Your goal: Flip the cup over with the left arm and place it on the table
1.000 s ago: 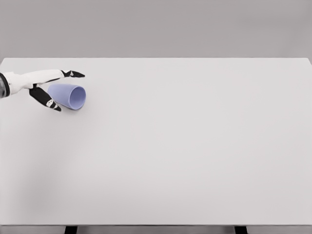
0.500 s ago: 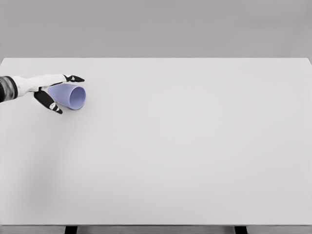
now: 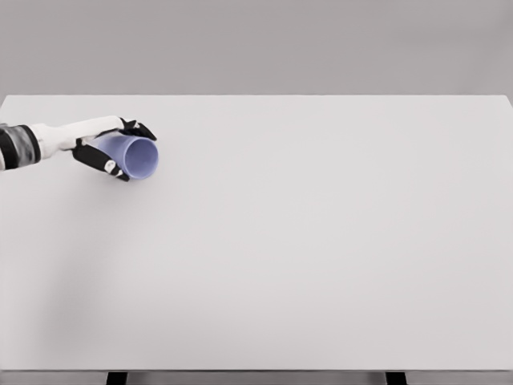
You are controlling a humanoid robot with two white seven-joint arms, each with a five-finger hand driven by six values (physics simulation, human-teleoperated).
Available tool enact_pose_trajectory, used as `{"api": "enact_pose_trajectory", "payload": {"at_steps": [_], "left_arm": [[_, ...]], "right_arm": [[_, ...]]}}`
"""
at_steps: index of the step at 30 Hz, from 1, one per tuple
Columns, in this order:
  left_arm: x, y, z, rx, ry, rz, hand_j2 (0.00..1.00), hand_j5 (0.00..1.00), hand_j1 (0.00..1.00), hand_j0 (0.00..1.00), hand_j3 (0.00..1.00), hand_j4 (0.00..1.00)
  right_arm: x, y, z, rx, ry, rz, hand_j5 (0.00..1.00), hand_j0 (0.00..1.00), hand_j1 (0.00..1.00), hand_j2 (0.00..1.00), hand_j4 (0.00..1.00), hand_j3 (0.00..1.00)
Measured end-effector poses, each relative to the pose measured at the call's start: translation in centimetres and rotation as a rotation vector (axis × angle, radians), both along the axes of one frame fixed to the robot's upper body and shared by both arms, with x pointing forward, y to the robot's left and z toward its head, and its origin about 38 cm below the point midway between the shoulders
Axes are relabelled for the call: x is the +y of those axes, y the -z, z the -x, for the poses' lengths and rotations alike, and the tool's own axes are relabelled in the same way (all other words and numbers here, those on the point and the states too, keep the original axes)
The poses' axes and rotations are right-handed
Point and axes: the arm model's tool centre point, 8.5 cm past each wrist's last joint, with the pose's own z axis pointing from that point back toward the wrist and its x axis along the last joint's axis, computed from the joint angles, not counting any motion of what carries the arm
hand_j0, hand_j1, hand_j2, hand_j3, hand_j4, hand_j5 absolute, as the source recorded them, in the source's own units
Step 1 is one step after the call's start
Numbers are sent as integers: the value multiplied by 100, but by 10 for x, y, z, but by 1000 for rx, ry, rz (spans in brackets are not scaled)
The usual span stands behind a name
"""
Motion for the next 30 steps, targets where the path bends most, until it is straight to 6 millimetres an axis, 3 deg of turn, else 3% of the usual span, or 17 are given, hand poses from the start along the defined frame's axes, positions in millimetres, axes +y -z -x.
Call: {"api": "enact_pose_trajectory", "payload": {"at_steps": [9, 17, 24, 30], "left_arm": [[-16, -11, 23, 123, 11, 465, 49, 49, 49, 49, 49, 49], [-39, 22, 44, 356, -28, 808, 52, 52, 52, 52, 52, 52], [-54, 49, 42, 525, -102, 869, 53, 53, 53, 53, 53, 53], [-56, 59, 41, 558, -124, 875, 53, 53, 53, 53, 53, 53]], "right_arm": [[0, 0, 0, 0, 0, 0, 100, 100, 100, 100, 100, 100], [0, 0, 0, 0, 0, 0, 100, 100, 100, 100, 100, 100], [0, 0, 0, 0, 0, 0, 100, 100, 100, 100, 100, 100], [0, 0, 0, 0, 0, 0, 100, 100, 100, 100, 100, 100]]}}
